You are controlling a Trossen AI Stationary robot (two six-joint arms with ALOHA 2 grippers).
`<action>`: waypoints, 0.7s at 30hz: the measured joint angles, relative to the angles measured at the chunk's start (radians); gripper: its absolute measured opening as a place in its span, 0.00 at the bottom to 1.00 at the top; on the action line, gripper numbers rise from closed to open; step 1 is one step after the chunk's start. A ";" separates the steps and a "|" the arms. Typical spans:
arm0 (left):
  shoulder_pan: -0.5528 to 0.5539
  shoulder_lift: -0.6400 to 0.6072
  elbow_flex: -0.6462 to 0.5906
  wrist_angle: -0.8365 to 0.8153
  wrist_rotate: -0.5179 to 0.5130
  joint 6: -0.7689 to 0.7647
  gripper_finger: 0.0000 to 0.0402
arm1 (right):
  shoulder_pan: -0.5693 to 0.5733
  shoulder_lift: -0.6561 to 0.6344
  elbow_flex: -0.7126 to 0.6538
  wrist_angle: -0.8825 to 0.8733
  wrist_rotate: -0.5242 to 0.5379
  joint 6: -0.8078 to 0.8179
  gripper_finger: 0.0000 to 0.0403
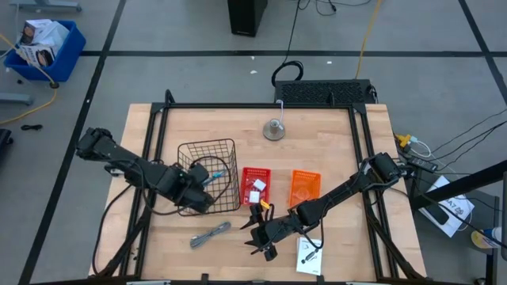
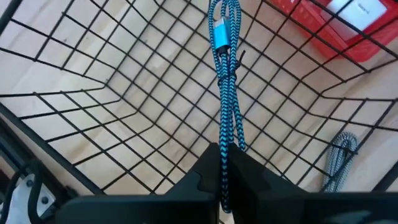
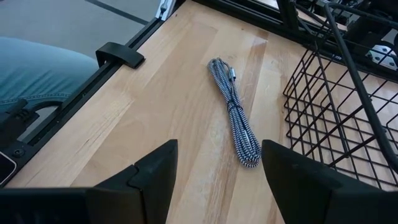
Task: Pick and place items into bin
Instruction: Put the blue charger cable into the black wire basket
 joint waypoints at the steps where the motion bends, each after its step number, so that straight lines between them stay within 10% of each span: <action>1: 0.006 0.002 0.000 0.006 0.003 0.013 0.06 | 0.000 0.000 0.000 0.000 0.000 0.000 0.56; 21: 0.027 0.011 -0.095 0.146 0.062 0.153 0.09 | 0.001 0.000 0.000 0.003 -0.001 0.018 0.56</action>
